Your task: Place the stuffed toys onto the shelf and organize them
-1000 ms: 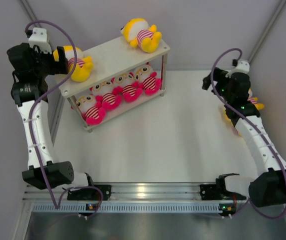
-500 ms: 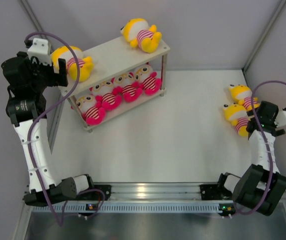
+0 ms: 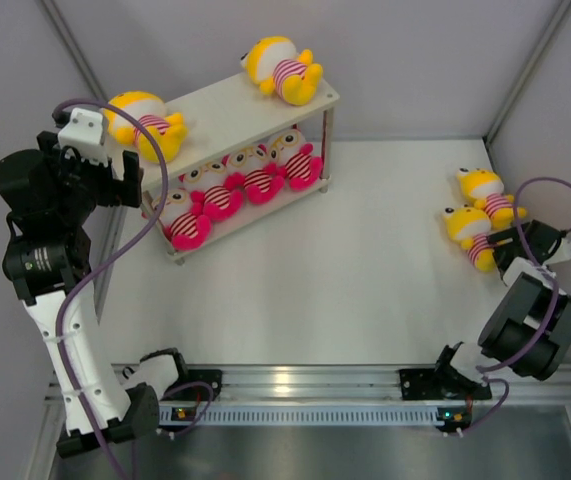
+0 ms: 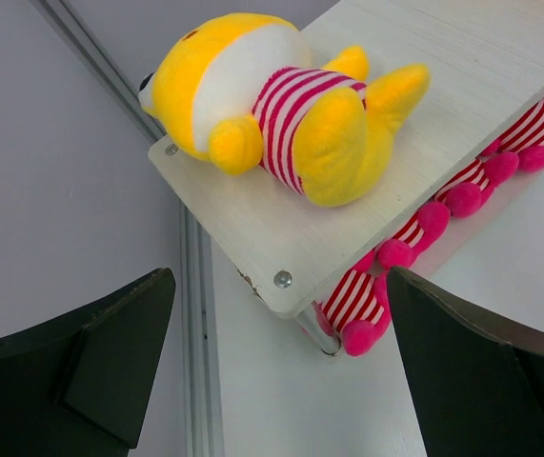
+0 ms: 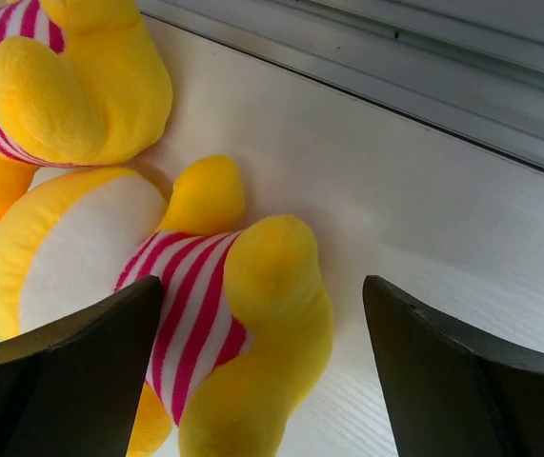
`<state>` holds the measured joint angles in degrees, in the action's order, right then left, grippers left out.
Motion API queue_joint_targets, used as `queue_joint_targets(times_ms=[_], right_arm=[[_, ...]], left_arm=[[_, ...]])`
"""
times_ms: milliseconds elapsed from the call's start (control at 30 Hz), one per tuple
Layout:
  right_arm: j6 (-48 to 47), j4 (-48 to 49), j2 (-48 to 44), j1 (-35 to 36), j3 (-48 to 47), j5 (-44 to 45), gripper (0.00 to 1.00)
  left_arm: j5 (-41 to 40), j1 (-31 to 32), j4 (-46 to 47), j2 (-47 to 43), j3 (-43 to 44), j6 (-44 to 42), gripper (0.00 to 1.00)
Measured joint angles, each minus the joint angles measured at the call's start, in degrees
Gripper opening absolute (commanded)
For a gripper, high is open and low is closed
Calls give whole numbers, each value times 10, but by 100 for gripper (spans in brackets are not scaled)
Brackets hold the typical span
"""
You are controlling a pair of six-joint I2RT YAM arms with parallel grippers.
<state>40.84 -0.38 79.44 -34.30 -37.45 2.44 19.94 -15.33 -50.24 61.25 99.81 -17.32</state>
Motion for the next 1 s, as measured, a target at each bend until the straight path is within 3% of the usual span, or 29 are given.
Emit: queue_joint_targets(times_ms=[100, 133, 200, 400, 533, 800, 1000], right_arm=[[-2, 33, 29, 0, 0, -20, 52], [-3, 46, 37, 0, 1, -30, 27], [-1, 76, 50, 0, 5, -53, 0], [7, 111, 27, 2, 37, -107, 0], [5, 54, -71, 33, 48, -100, 0], [37, -60, -303, 283, -57, -35, 0], [103, -66, -334, 461, -164, 49, 0]], left_arm=[[4, 0, -9, -7, 0, 0, 99], [5, 0, -12, -8, 0, 0, 99], [8, 0, -17, -7, 0, 0, 99], [13, 0, -49, -11, 0, -5, 99], [12, 0, -75, -18, -1, -10, 99], [-68, 0, -125, -33, -1, -30, 99], [-92, 0, -145, -38, -1, -37, 99]])
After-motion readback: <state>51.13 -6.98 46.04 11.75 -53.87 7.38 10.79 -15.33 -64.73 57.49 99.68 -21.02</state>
